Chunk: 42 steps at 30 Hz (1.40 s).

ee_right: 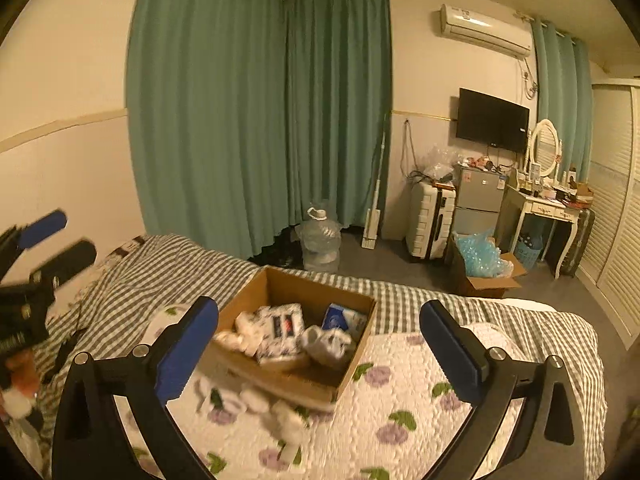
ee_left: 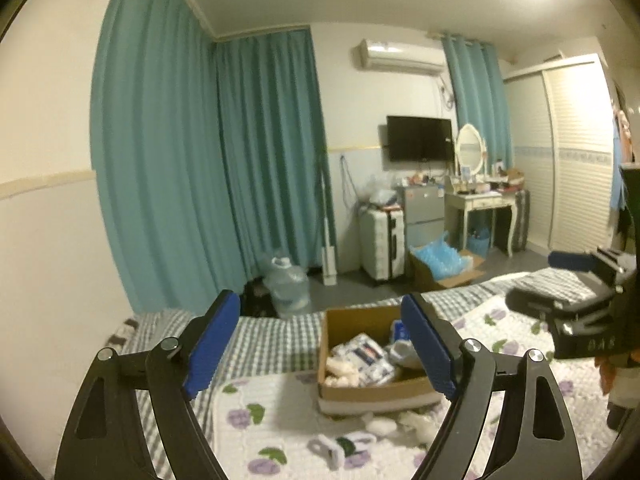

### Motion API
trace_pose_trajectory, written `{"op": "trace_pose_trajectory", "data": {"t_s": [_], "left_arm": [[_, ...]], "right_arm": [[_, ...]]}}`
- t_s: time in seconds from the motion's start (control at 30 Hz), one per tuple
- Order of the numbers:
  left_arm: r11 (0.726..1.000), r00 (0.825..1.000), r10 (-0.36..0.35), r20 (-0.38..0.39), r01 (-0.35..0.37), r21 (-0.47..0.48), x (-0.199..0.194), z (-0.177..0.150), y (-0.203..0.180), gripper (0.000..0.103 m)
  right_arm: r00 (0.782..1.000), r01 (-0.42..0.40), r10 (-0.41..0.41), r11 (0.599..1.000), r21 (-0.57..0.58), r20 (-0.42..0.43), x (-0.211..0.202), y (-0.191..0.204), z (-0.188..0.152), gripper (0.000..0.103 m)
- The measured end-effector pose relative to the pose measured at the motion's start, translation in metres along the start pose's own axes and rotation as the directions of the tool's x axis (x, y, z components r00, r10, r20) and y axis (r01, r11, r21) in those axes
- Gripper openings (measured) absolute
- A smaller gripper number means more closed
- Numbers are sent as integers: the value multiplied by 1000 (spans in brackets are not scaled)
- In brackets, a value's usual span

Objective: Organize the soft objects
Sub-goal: 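Move both tools back toward the remaining items beside the box, then grasp the white plastic piece with the right tool while the left tool grasps the pipe-cleaner loop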

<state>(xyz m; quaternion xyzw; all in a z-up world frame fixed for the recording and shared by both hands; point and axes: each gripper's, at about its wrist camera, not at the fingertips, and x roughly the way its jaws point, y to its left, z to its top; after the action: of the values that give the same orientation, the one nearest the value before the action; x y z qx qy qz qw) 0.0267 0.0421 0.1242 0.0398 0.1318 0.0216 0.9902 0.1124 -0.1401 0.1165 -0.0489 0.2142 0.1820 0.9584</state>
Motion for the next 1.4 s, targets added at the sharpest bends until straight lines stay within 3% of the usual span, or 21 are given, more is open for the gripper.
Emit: {"op": "trace_pose_trajectory", "data": {"t_s": [0.1,0.23,0.37,0.57,0.67,0.77,0.83,0.97,1.07,1.1,1.3,1.4], "left_arm": [[1000,1000,-7,-22,7,12,2,-22,-1,84],[1000,995,-2,-99,3,7,24,-58,-5,84],[999,975,-34,-219,26,-40,65,-96,-7,84],[1000,954,-4,-300,0,-14,114,-151,-18,84],[1000,941,-23,-338,20,-13,128,-173,-23,84],[999,929,-46,-366,43,-17,142,-188,-26,84],[998,920,-70,-385,63,-30,147,-199,-24,84],[994,897,-111,-427,94,-62,160,-214,-25,84],[994,879,-111,-463,92,-64,168,-224,-25,84],[992,872,-121,-475,97,-75,170,-227,-24,84],[987,842,-159,-515,125,-100,177,-235,-26,84],[988,841,-153,-518,133,-76,179,-236,-31,84]], "right_arm": [[999,-43,43,999,-7,-12,-6,8,-26,101],[996,-20,18,999,-25,-89,20,18,-63,101],[984,-39,43,999,30,-171,56,20,-97,101],[944,-12,29,998,56,-329,121,28,-145,100],[914,31,-2,998,63,-406,153,26,-170,88],[884,38,24,992,124,-466,177,20,-189,80],[867,53,7,993,107,-498,191,21,-200,66],[840,49,14,994,102,-542,210,26,-214,56],[836,76,-20,994,80,-548,216,25,-219,32],[837,77,-19,994,83,-547,216,25,-219,30],[867,89,-39,993,77,-497,193,19,-207,29],[881,81,-39,994,70,-472,184,19,-200,29]]}}
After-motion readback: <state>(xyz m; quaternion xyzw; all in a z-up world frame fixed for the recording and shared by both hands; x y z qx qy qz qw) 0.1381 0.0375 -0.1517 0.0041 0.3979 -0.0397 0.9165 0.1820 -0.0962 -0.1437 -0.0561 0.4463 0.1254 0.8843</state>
